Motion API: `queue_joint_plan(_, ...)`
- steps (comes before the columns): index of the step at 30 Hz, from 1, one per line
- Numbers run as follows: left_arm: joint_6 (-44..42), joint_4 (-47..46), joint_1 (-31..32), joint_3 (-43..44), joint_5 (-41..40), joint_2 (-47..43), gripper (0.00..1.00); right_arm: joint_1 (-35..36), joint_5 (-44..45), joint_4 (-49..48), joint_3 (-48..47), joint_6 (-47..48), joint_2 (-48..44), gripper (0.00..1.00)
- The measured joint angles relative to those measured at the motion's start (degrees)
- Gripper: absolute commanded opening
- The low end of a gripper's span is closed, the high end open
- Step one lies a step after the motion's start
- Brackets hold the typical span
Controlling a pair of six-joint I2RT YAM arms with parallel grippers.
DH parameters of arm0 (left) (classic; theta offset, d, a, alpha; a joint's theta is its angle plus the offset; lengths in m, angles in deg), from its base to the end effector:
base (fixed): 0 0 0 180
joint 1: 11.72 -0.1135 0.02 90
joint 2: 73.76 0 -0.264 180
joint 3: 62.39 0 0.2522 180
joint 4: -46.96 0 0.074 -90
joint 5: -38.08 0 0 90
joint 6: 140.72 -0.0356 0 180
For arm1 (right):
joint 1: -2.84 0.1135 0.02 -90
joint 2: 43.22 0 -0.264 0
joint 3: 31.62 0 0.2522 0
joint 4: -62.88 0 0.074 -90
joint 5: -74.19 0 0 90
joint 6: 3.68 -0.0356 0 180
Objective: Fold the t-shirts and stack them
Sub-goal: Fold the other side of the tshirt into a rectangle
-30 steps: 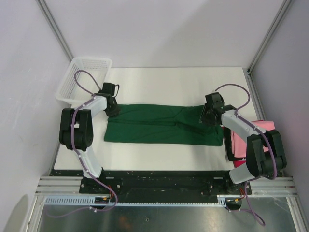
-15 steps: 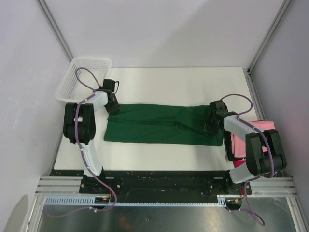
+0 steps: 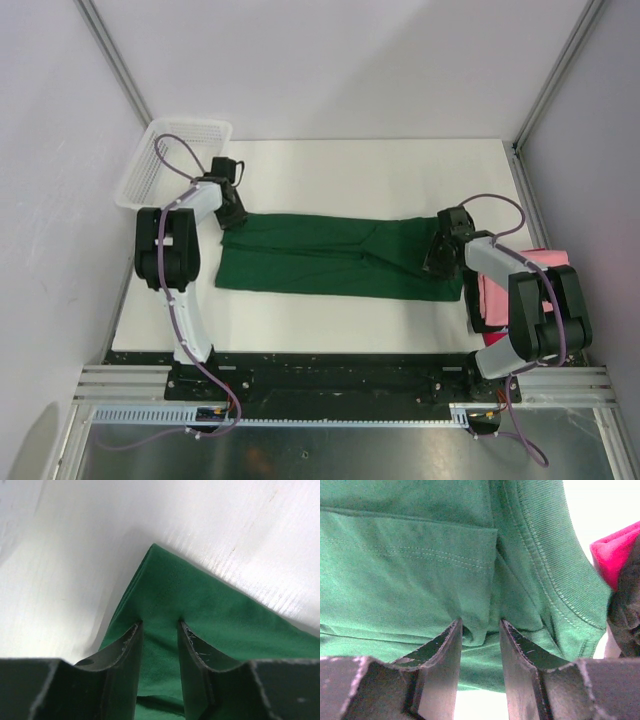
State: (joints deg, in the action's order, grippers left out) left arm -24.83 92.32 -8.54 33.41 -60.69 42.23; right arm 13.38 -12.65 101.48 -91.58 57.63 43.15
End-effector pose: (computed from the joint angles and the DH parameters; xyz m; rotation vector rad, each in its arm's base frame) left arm 0.4172 -0.0177 0.1644 -0.5736 2.6292 0.0534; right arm 0.2712 0.0485 0.1655 0.4437 2.6730 0.1312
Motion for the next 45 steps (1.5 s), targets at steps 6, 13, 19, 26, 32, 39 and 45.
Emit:
queue_joint_plan(6, -0.7, 0.7, -0.5, 1.4, 0.0, 0.5, 0.42, -1.5, -0.2, -0.2, 0.0, 0.3, 0.0, 0.40)
queue_joint_plan(13, -1.8, 0.5, -0.5, 1.2, 0.1, -0.3, 0.43, -2.3, -0.6, 0.3, -0.2, 0.5, -0.1, 0.41)
queue_joint_plan(19, -1.4, -0.1, -0.5, -5.0, 0.1, -8.2, 0.36, -1.6, -0.6, 2.8, -4.9, 1.2, -2.3, 0.45)
queue_joint_plan(26, -0.8, -0.6, -0.5, -10.4, 0.5, -10.8, 0.31, -0.3, -0.6, 1.2, -11.5, 1.9, -1.4, 0.46)
queue_joint_plan(32, -0.5, -0.6, -0.5, -11.9, 0.7, -9.5, 0.26, 0.1, -0.6, 0.7, -12.9, 2.0, 2.6, 0.46)
queue_joint_plan(39, -0.5, -0.6, -0.1, -12.0, 0.8, -10.1, 0.31, -0.2, -0.2, 0.9, -12.9, 2.6, 3.1, 0.47)
queue_joint_plan(45, -1.0, -0.6, 1.8, -12.0, 0.0, -15.9, 0.39, -2.6, 0.8, 0.9, -12.9, 3.1, 5.0, 0.48)
